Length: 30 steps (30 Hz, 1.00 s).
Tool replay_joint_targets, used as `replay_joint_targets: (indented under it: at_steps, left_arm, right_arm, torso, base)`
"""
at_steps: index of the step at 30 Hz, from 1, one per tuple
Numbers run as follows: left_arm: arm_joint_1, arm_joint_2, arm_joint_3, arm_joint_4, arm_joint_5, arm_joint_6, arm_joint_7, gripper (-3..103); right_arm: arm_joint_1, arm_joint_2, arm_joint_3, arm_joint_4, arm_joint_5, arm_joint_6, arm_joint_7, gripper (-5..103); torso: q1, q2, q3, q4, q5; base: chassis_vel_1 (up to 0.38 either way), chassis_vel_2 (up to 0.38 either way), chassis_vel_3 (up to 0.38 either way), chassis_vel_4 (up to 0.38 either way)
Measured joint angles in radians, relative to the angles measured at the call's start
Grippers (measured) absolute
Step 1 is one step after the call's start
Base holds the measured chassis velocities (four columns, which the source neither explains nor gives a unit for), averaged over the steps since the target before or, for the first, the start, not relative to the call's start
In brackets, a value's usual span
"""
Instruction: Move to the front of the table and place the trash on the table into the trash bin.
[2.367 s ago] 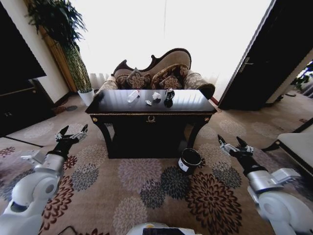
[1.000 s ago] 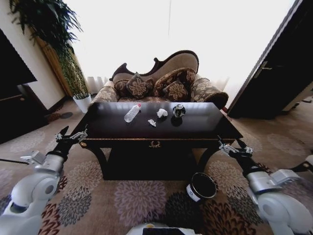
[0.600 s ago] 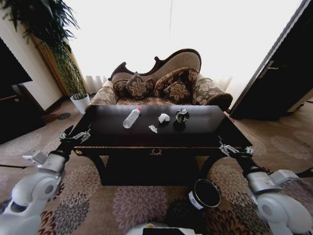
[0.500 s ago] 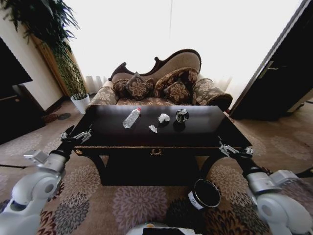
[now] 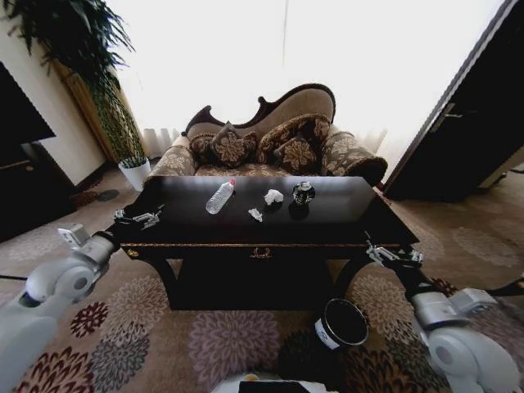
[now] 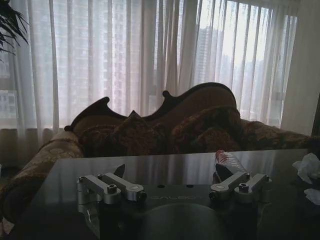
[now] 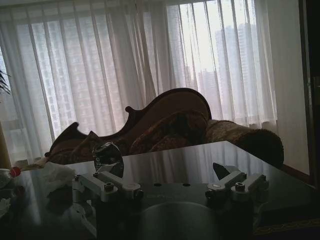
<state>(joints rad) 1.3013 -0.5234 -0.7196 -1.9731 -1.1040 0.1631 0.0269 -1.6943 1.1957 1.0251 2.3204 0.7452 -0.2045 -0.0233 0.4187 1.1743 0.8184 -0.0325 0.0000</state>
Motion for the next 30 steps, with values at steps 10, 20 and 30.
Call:
replay_joint_targets:
  at_steps: [10,20,30]
  left_arm:
    - [-0.323,0.03,0.348,0.07,0.036,0.0,0.016,100]
    - [-0.577,0.003,0.618,0.171,0.052,-0.001,0.025,100]
    - [-0.761,-0.056,0.794,0.277,0.053,-0.008,0.033,100]
  right_arm:
    - [-0.004,0.007,0.004,0.004,0.0,0.0,0.0,100]
    - [-0.01,0.019,0.014,-0.001,-0.002,0.005,-0.003,100]
    - [-0.004,0.018,0.021,-0.007,0.002,0.006,-0.004,100]
  torso:
    - [0.0,0.0,0.0,-0.0002,0.0002]
    - [0.0,0.0,0.0,-0.0001,0.0002]
    - [0.0,0.0,0.0,0.0001,0.0001]
  base:
    - [0.0,0.0,0.0,0.0]
    - [0.0,0.0,0.0,0.0]
    - [0.0,0.0,0.0,0.0]
